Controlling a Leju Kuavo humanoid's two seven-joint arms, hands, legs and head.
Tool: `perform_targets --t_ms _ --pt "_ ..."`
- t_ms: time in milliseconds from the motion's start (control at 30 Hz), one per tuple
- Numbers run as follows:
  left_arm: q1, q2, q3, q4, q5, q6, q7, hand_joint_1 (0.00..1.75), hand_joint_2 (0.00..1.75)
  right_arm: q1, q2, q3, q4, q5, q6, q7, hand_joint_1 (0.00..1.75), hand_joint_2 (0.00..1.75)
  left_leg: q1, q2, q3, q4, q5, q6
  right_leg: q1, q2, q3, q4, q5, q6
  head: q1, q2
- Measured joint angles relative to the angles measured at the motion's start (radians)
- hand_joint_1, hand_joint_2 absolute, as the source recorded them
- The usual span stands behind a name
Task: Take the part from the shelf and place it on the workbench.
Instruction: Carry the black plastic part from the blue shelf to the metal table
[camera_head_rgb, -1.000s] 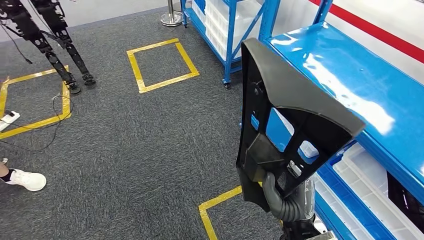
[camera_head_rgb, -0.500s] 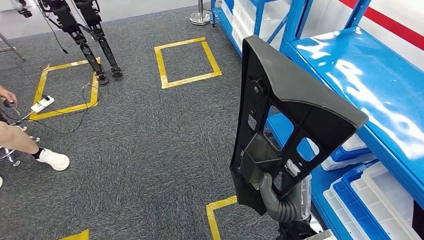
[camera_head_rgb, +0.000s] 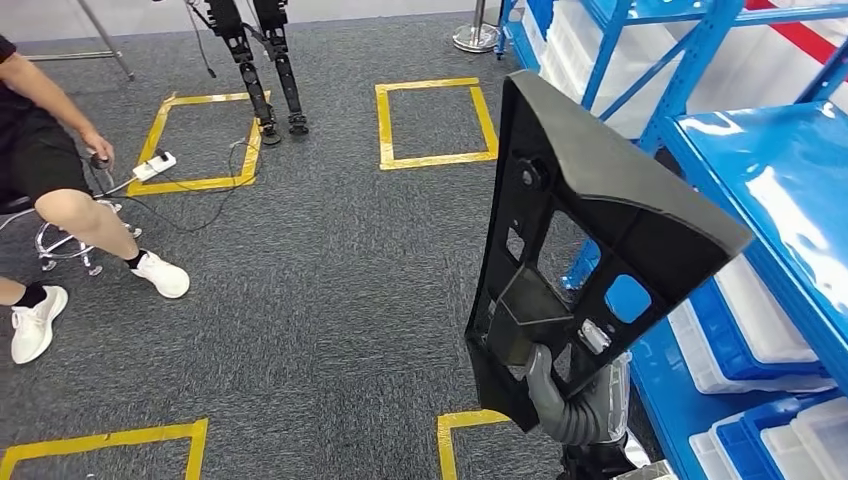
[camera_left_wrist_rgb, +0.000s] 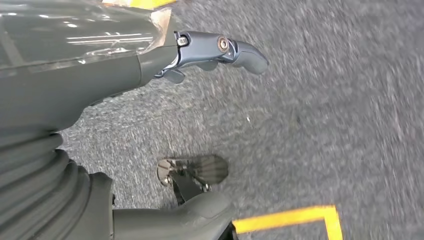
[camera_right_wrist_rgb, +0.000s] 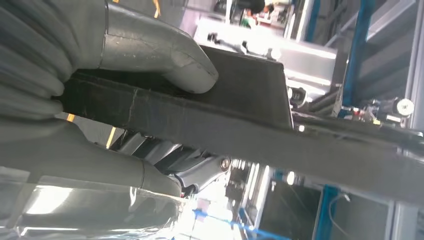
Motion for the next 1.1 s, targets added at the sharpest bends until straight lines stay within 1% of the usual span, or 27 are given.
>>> perform_targets --t_ms 33,67,100,133,167,200,267,300,333,400,433,467,500,533,567,600,633,700,767,800,867,900,933,967,1000,1033,1100 --pt "0.000 -0.001 0.002 0.000 0.000 0.001 0.001 0.00 1.75 -0.001 0.000 0.000 0.001 -0.001 0.000 0.001 1.75 1.75 0.002 -0.015 0.000 0.003 -0.002 -0.002 -0.004 0.003 0.011 -0.034 0.023 0.012 0.000 0.000" --pt "-0.001 -0.002 0.003 0.000 0.000 0.002 0.002 0.00 1.75 -0.004 0.000 0.000 0.001 -0.002 0.000 0.002 1.75 1.75 0.004 -0.029 0.000 0.009 -0.005 -0.007 -0.010 0.012 0.037 -0.100 0.058 0.025 0.000 0.000" --pt "-0.002 -0.003 0.004 0.000 0.000 0.003 0.002 0.00 1.75 -0.008 0.000 0.000 0.001 -0.003 0.000 0.006 1.75 1.75 0.007 -0.043 -0.001 0.016 -0.009 -0.014 -0.014 0.026 0.063 -0.160 0.084 0.034 0.000 0.000" --pt "-0.004 -0.003 0.005 -0.001 0.000 0.003 0.002 0.00 1.75 -0.012 0.001 0.000 0.001 -0.002 0.000 0.010 1.75 1.75 0.008 -0.055 -0.006 0.026 -0.015 -0.021 -0.017 0.041 0.084 -0.207 0.102 0.035 0.002 0.000" --pt "-0.006 -0.003 0.006 -0.002 -0.001 0.003 0.002 0.00 1.75 -0.016 0.002 0.000 0.000 0.000 0.000 0.017 1.75 1.75 0.010 -0.065 -0.012 0.034 -0.019 -0.029 -0.017 0.053 0.095 -0.233 0.110 0.031 0.003 0.000" --pt "-0.008 -0.003 0.008 -0.003 -0.001 0.005 0.003 0.00 1.75 -0.019 0.004 -0.001 0.000 0.002 -0.001 0.024 1.75 1.75 0.010 -0.073 -0.017 0.037 -0.020 -0.035 -0.014 0.055 0.096 -0.234 0.108 0.021 0.005 0.000" --pt "-0.010 -0.004 0.012 -0.004 -0.005 0.014 0.011 0.00 1.75 -0.023 0.010 -0.002 -0.003 0.006 -0.002 0.037 1.75 1.75 0.015 -0.085 -0.026 0.041 -0.020 -0.043 -0.012 0.040 0.097 -0.238 0.111 0.008 0.006 0.000" --pt "-0.009 -0.004 0.015 -0.004 -0.006 0.021 0.017 0.00 1.75 -0.025 0.014 -0.004 -0.006 0.007 -0.003 0.041 1.75 1.75 0.016 -0.071 -0.032 0.051 -0.026 -0.046 -0.013 0.031 0.098 -0.239 0.112 0.002 0.004 0.000" --pt "-0.010 -0.004 0.016 -0.004 -0.009 0.027 0.022 0.00 1.75 -0.025 0.017 -0.006 -0.008 0.008 -0.003 0.043 1.75 1.75 0.016 -0.046 -0.045 0.077 -0.041 -0.050 -0.014 0.022 0.100 -0.241 0.113 -0.003 0.002 0.000" --pt "-0.015 -0.004 0.017 -0.005 -0.012 0.038 0.032 0.00 1.75 -0.025 0.022 -0.011 -0.013 0.008 -0.003 0.045 1.75 1.75 0.016 0.018 -0.101 0.189 -0.097 -0.058 -0.010 0.001 0.101 -0.242 0.111 -0.012 -0.004 0.000" --pt "-0.017 -0.004 0.018 -0.005 -0.013 0.042 0.035 0.00 1.75 -0.025 0.023 -0.014 -0.013 0.008 -0.003 0.045 1.75 1.75 0.018 0.035 -0.138 0.257 -0.124 -0.060 -0.007 -0.012 0.100 -0.242 0.110 -0.015 -0.006 0.000" --pt "-0.017 -0.004 0.018 -0.005 -0.015 0.044 0.037 0.00 1.75 -0.025 0.023 -0.016 -0.014 0.008 -0.003 0.045 1.75 1.75 0.018 0.042 -0.168 0.308 -0.139 -0.061 -0.005 -0.024 0.100 -0.242 0.108 -0.018 -0.006 0.000" --pt "-0.017 -0.005 0.019 -0.005 -0.016 0.046 0.039 0.00 1.75 -0.024 0.023 -0.018 -0.014 0.008 -0.003 0.045 1.75 1.75 0.019 0.044 -0.179 0.325 -0.134 -0.060 -0.003 -0.036 0.101 -0.242 0.106 -0.020 -0.006 0.000" --pt "-0.016 -0.005 0.019 -0.005 -0.016 0.047 0.039 0.00 1.75 -0.024 0.023 -0.019 -0.014 0.008 -0.003 0.045 1.75 1.75 0.018 0.047 -0.173 0.306 -0.113 -0.057 -0.001 -0.047 0.102 -0.242 0.105 -0.022 -0.006 0.000" --pt "-0.015 -0.005 0.019 -0.005 -0.017 0.048 0.040 0.00 1.75 -0.024 0.024 -0.020 -0.014 0.008 -0.002 0.045 1.75 1.75 0.017 0.053 -0.147 0.253 -0.081 -0.052 0.001 -0.057 0.104 -0.242 0.103 -0.023 -0.006 0.000" --pt "-0.016 -0.005 0.020 -0.005 -0.017 0.050 0.040 0.00 1.75 -0.025 0.025 -0.021 -0.014 0.007 -0.002 0.045 1.75 1.75 0.013 0.072 -0.110 0.183 -0.048 -0.045 0.002 -0.067 0.107 -0.242 0.101 -0.023 -0.006 0.000" --pt "-0.017 -0.004 0.021 -0.005 -0.017 0.051 0.039 0.00 1.75 -0.025 0.025 -0.021 -0.014 0.007 -0.001 0.044 1.75 1.75 0.008 0.093 -0.078 0.121 -0.027 -0.039 0.005 -0.076 0.109 -0.243 0.099 -0.022 -0.006 0.000" --pt "-0.021 -0.005 0.021 -0.006 -0.017 0.053 0.038 0.00 1.75 -0.026 0.027 -0.023 -0.014 0.006 0.000 0.044 1.75 1.75 -0.004 0.120 -0.044 0.054 -0.014 -0.029 0.007 -0.093 0.113 -0.245 0.095 -0.017 -0.005 0.000" --pt "-0.022 -0.004 0.022 -0.007 -0.017 0.055 0.037 0.00 1.75 -0.028 0.027 -0.023 -0.014 0.006 0.004 0.043 1.75 1.75 -0.010 0.101 -0.038 0.040 -0.013 -0.021 0.010 -0.114 0.118 -0.250 0.091 -0.008 -0.006 0.000" --pt "-0.021 -0.004 0.022 -0.007 -0.017 0.057 0.037 0.00 1.75 -0.031 0.027 -0.023 -0.014 0.007 0.007 0.042 1.75 1.75 -0.008 0.088 -0.029 0.028 -0.007 -0.017 0.009 -0.110 0.121 -0.246 0.088 -0.004 -0.005 0.000" --pt "-0.021 -0.006 0.022 -0.007 -0.017 0.060 0.039 0.00 1.75 -0.044 0.026 -0.023 -0.015 0.009 0.012 0.043 1.75 1.75 -0.001 0.064 -0.010 0.005 0.006 -0.007 0.009 -0.066 0.105 -0.194 0.063 -0.003 -0.003 0.000" --pt "-0.022 -0.008 0.023 -0.007 -0.017 0.061 0.041 0.00 1.75 -0.051 0.025 -0.022 -0.014 0.007 0.014 0.045 1.75 1.75 0.001 0.052 -0.007 0.001 0.009 -0.004 0.005 -0.034 0.081 -0.139 0.041 -0.006 0.000 0.000" --pt "-0.023 -0.008 0.023 -0.007 -0.019 0.061 0.041 0.00 1.75 -0.057 0.023 -0.022 -0.012 0.005 0.015 0.050 1.75 1.75 0.002 0.038 -0.008 0.000 0.010 -0.002 0.004 -0.014 0.049 -0.077 0.019 -0.008 0.002 0.000" --pt "-0.023 -0.008 0.023 -0.007 -0.021 0.061 0.042 0.00 1.75 -0.061 0.021 -0.022 -0.010 0.002 0.015 0.054 1.75 1.75 0.001 0.023 -0.008 0.001 0.010 -0.002 0.002 -0.005 0.020 -0.027 0.004 -0.008 0.004 0.000" --pt "-0.022 -0.009 0.023 -0.007 -0.023 0.061 0.042 0.00 1.75 -0.064 0.018 -0.022 -0.008 -0.001 0.015 0.059 1.75 1.75 0.001 0.007 -0.009 0.002 0.009 -0.002 0.001 -0.001 0.002 -0.003 0.002 -0.003 0.005 0.000" --pt "-0.020 -0.009 0.023 -0.007 -0.024 0.062 0.043 0.00 1.75 -0.068 0.016 -0.022 -0.006 -0.004 0.015 0.062 1.75 1.75 0.001 -0.009 -0.009 0.003 0.008 -0.003 -0.001 0.000 0.003 -0.018 0.017 0.005 0.005 0.000" --pt "-0.018 -0.009 0.024 -0.007 -0.024 0.063 0.044 0.00 1.75 -0.078 0.014 -0.022 -0.005 -0.008 0.015 0.063 1.75 1.75 0.004 -0.039 -0.010 0.013 0.003 -0.011 -0.008 0.017 0.051 -0.138 0.076 0.025 0.005 0.000"
